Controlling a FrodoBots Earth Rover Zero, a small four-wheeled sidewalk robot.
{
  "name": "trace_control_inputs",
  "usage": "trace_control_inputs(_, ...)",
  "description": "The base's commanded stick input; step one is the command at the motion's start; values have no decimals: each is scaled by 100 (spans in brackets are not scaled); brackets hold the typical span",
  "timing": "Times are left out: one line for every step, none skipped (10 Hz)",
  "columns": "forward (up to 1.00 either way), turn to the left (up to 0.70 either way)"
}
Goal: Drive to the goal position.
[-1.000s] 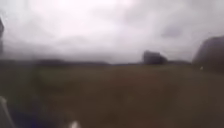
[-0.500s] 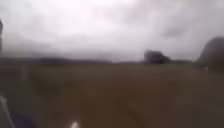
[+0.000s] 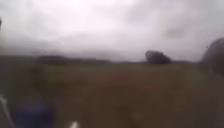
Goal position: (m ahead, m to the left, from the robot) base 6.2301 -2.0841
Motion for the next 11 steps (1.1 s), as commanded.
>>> trace_control_inputs(70, 0)
trace_control_inputs(70, 0)
trace_control_inputs(70, 0)
trace_control_inputs(70, 0)
trace_control_inputs(70, 0)
trace_control_inputs(70, 0)
trace_control_inputs(70, 0)
trace_control_inputs(70, 0)
trace_control_inputs(70, 0)
trace_control_inputs(70, 0)
trace_control_inputs(70, 0)
